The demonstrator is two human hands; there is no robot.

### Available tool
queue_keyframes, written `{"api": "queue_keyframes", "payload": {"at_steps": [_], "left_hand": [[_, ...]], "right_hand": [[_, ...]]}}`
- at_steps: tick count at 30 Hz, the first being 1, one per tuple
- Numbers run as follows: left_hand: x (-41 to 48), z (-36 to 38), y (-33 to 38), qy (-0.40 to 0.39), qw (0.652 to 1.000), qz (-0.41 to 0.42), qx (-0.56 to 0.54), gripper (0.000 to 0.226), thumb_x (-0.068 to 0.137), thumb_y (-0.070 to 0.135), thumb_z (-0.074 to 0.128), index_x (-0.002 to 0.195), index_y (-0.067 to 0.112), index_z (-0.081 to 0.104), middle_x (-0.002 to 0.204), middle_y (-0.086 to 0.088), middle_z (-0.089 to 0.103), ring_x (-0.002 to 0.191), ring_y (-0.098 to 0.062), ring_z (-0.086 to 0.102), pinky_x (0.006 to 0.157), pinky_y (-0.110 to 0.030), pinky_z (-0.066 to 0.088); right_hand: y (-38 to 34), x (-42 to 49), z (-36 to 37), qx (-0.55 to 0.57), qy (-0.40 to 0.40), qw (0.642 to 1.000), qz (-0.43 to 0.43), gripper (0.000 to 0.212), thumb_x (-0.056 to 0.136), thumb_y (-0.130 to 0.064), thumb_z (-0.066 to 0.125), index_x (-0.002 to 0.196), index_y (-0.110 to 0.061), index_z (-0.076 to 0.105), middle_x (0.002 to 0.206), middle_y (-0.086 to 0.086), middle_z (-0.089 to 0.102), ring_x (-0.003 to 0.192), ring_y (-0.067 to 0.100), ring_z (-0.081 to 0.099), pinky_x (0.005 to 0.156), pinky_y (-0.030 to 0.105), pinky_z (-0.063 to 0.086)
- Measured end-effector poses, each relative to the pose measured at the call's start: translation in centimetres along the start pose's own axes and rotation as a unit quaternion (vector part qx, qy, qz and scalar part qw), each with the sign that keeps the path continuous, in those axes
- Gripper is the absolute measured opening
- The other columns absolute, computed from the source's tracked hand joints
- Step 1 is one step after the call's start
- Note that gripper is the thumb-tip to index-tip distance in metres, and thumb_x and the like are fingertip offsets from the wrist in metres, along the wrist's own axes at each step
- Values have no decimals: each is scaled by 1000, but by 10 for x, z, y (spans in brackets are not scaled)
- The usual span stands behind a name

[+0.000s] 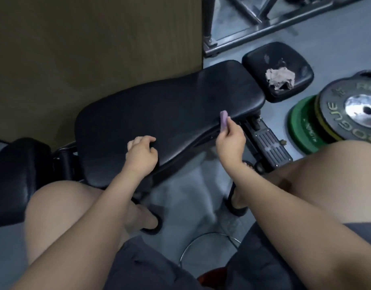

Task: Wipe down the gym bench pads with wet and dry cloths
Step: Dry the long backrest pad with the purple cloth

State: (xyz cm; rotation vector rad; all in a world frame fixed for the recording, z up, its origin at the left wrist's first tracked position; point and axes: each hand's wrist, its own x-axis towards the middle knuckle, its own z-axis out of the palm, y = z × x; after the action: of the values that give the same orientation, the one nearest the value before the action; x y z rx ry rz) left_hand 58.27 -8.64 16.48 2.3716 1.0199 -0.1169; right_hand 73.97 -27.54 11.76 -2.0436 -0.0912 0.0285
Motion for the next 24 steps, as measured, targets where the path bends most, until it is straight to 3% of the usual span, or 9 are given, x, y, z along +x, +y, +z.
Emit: {"api": "queue_keyframes", "payload": {"at_steps": [4, 6, 8, 10, 12, 18, 21, 24], "left_hand": [[6, 16, 27, -20, 999, 19, 23, 48, 97, 15, 45, 143, 28, 48, 148, -3, 38, 138, -26, 29, 115, -40, 32], [9, 23, 37, -56, 997, 22, 41, 53, 99, 22, 49, 149, 37, 40, 157, 0, 27, 145, -25, 21, 119, -42, 27], [13, 29, 43, -108, 990, 6, 92, 62, 100, 34, 53, 153, 49, 25, 166, 5, 9, 152, -23, 6, 121, -48, 21], [16, 33, 48, -148, 977, -12, 155, 68, 100, 44, 54, 153, 57, 12, 168, 11, -4, 154, -22, -3, 122, -52, 17], [18, 32, 50, -157, 971, -18, 181, 71, 99, 47, 55, 151, 62, 9, 167, 15, -5, 152, -23, 0, 120, -52, 20], [24, 22, 37, -187, 970, 1, 155, 71, 99, 39, 57, 146, 69, 14, 164, 24, -2, 149, -20, 4, 121, -51, 18], [22, 24, 40, -180, 968, 1, 175, 72, 99, 38, 57, 147, 69, 12, 164, 24, -3, 148, -18, 6, 118, -48, 20], [19, 24, 45, -170, 970, -2, 174, 74, 99, 35, 58, 147, 68, 12, 163, 24, -1, 147, -17, 9, 116, -45, 21]], "right_hand": [[11, -6, 2, 38, 7, 973, 229, 16, 97, -14, 44, 109, -19, 54, 118, 1, 48, 89, 20, 53, 78, 29, 39], [11, -13, 10, 77, -33, 967, 242, 14, 92, -18, 45, 104, -22, 52, 115, 1, 46, 88, 23, 58, 82, 36, 49], [11, -17, 21, 145, -85, 964, 207, 12, 87, -23, 51, 98, -24, 51, 107, 5, 56, 82, 19, 63, 85, 40, 57], [9, -16, 28, 220, -116, 945, 212, 12, 89, -12, 55, 94, -22, 50, 90, 2, 61, 76, 11, 67, 78, 33, 60], [13, -11, 31, 260, -111, 928, 243, 21, 93, -3, 55, 91, -22, 49, 83, -4, 59, 66, -3, 63, 66, 18, 54], [22, -7, 44, 334, -74, 891, 299, 26, 95, -6, 66, 91, -25, 49, 94, -2, 56, 83, 11, 57, 64, 10, 47], [18, -7, 48, 367, -30, 876, 311, 24, 96, -5, 66, 92, -23, 51, 90, -2, 58, 80, 10, 59, 65, 10, 47], [22, -24, 60, 321, -79, 893, 307, 20, 95, -4, 65, 89, -19, 53, 84, 3, 65, 71, 11, 61, 70, 21, 52]]}}
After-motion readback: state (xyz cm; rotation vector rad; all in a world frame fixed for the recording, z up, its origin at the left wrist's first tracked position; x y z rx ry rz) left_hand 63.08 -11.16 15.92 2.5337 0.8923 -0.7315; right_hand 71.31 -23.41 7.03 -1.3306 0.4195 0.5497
